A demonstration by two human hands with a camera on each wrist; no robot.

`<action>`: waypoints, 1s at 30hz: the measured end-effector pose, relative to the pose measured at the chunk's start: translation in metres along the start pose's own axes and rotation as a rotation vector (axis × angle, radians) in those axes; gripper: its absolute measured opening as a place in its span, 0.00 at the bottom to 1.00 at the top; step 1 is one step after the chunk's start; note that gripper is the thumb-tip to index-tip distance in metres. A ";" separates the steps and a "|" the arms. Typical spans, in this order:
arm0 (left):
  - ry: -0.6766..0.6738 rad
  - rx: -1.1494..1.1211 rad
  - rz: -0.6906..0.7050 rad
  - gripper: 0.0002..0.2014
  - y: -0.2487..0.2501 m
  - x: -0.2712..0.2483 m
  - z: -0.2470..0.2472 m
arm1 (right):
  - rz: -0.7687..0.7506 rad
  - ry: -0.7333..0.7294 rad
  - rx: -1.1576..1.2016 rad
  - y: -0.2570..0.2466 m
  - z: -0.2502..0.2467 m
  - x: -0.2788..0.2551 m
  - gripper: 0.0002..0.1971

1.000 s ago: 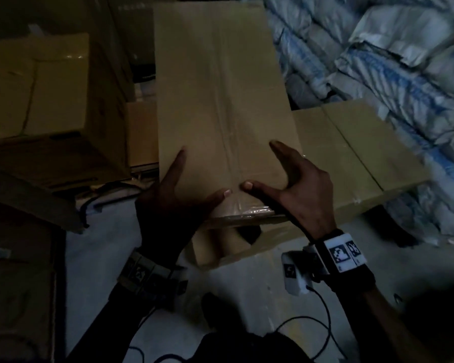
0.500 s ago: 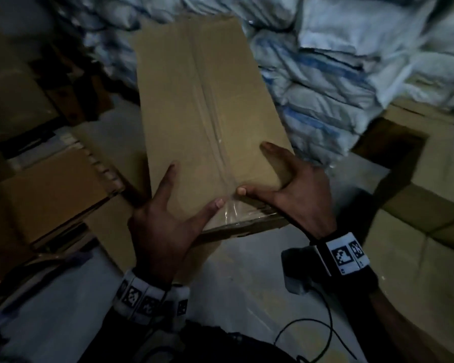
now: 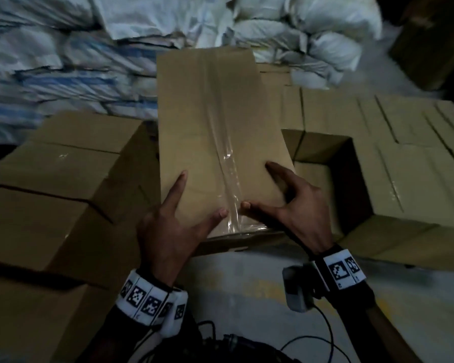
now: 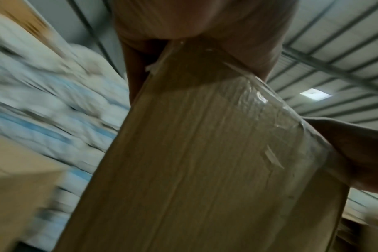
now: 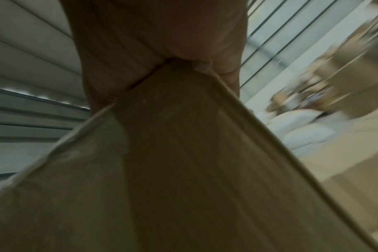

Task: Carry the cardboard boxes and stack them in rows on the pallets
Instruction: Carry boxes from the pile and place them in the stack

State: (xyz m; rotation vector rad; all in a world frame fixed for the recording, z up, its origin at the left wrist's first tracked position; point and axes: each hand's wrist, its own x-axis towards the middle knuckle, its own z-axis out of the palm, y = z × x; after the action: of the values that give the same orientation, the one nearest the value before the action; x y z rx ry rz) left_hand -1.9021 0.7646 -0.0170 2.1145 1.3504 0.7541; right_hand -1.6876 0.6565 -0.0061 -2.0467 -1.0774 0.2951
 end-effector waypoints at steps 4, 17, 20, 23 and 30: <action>-0.091 0.028 0.091 0.55 0.032 0.008 0.053 | 0.109 0.057 0.002 0.048 -0.037 -0.008 0.54; -0.456 0.032 0.182 0.49 0.118 0.080 0.273 | 0.455 0.094 -0.079 0.223 -0.106 0.053 0.52; -0.545 0.025 0.129 0.49 0.135 0.101 0.328 | 0.510 0.098 -0.069 0.268 -0.115 0.087 0.52; -0.585 0.048 0.132 0.49 0.141 0.114 0.377 | 0.539 0.085 -0.093 0.315 -0.119 0.113 0.51; -0.714 0.138 0.051 0.52 0.131 0.109 0.470 | 0.570 0.050 -0.150 0.408 -0.115 0.126 0.49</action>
State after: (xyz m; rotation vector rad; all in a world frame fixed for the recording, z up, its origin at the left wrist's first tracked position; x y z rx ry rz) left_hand -1.4564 0.7573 -0.2439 2.2104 0.9680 -0.1018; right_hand -1.3085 0.5583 -0.2110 -2.4562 -0.4750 0.4538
